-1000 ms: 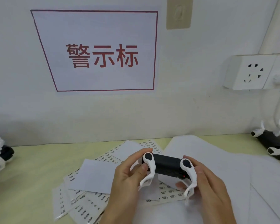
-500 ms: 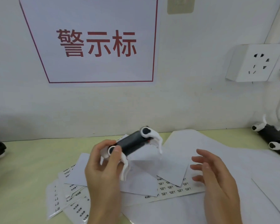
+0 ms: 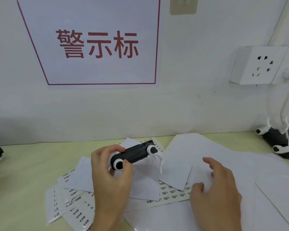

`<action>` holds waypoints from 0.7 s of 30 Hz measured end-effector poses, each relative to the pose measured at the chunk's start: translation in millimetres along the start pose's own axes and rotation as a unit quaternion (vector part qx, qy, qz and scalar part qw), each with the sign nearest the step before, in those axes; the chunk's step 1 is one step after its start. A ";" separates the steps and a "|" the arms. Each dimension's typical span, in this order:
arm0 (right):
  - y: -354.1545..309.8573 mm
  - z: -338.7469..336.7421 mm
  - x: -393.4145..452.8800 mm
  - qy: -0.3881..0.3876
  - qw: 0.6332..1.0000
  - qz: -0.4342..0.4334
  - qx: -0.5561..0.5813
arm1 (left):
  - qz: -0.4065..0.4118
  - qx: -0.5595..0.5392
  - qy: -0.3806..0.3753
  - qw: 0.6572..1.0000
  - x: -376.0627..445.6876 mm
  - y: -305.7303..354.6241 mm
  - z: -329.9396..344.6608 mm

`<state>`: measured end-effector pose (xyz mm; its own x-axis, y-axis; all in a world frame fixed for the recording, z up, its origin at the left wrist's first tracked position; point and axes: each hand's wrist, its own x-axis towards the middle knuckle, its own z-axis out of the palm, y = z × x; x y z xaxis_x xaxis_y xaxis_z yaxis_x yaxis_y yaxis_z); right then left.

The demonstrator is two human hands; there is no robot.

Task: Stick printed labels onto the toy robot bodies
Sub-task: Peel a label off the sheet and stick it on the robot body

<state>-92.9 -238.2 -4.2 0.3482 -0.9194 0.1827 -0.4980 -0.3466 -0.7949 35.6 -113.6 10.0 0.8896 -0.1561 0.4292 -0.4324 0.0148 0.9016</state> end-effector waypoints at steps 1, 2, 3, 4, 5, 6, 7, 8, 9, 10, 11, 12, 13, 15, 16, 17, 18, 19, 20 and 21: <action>-0.9 0.3 -0.8 -0.020 0.999 0.003 -0.040 | 0.011 0.011 0.007 1.000 0.1 -0.7 0.0; -1.6 0.2 -1.1 -0.035 0.997 0.003 -0.069 | 0.024 0.022 0.013 0.999 0.1 -2.2 0.0; -2.1 -0.2 -1.2 -0.046 0.995 0.002 -0.085 | 0.037 0.039 0.019 0.998 0.7 -3.7 0.0; -2.9 -0.6 -1.1 -0.053 0.994 0.001 -0.091 | 0.046 0.055 0.022 0.997 1.3 -5.3 0.1; -3.1 -1.0 -0.9 -0.057 0.994 0.001 -0.091 | 0.050 0.069 0.024 0.996 1.9 -7.1 0.4; -2.7 -1.3 -0.8 -0.060 0.994 -0.001 -0.089 | 0.048 0.076 0.026 0.996 2.3 -9.7 0.4; -2.2 -1.7 -0.5 -0.061 0.994 -0.002 -0.086 | 0.041 0.083 0.027 0.995 2.8 -11.2 0.8; -1.9 -2.0 -0.3 -0.062 0.995 -0.003 -0.082 | 0.033 0.092 0.029 0.995 3.2 -12.5 1.1; -1.7 -2.1 -0.1 -0.063 0.995 -0.005 -0.076 | 0.029 0.107 0.032 0.993 3.1 -12.8 1.2; -1.6 -2.1 0.1 -0.064 0.996 -0.006 -0.069 | 0.038 0.130 0.038 0.990 2.4 -13.3 1.2; -1.5 -1.8 0.3 -0.065 0.996 -0.008 -0.061 | 0.064 0.160 0.047 0.984 1.5 -13.0 1.3; -1.5 -1.5 0.6 -0.065 0.996 -0.010 -0.054 | 0.106 0.196 0.059 0.973 0.8 -12.0 2.1; -1.7 -1.0 0.8 -0.064 0.997 -0.011 -0.048 | 0.157 0.228 0.069 0.958 -0.5 -10.3 4.0; -1.9 -0.5 0.9 -0.056 0.998 -0.009 -0.028 | 0.257 0.244 0.061 0.933 -6.8 -6.1 12.4; -1.8 -0.3 0.7 -0.051 0.999 -0.008 -0.015 | 0.297 0.224 0.030 0.928 -11.7 -2.3 18.6; -1.4 -0.4 0.4 -0.045 0.999 -0.007 -0.003 | 0.326 0.198 -0.020 0.924 -17.2 1.7 25.1; -1.3 -0.2 0.0 -0.040 0.999 -0.007 0.008 | 0.344 0.178 -0.080 0.918 -22.6 4.6 30.7; -1.3 -0.1 -0.6 -0.035 0.999 -0.007 0.019 | 0.350 0.170 -0.136 0.911 -27.0 5.8 35.3; -1.3 -0.3 -0.9 -0.031 0.999 -0.009 0.028 | 0.344 0.173 -0.182 0.905 -30.7 5.3 39.0; -1.2 -0.3 -1.0 -0.028 0.999 -0.012 0.038 | 0.327 0.182 -0.222 0.900 -32.7 4.7 40.9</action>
<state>-92.9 -236.9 -3.3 0.4032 -0.8990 0.1711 -0.4287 -0.3508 -0.8326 -1.6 -148.9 -2.0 0.3150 -0.6120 0.7254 -0.9342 -0.0652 0.3506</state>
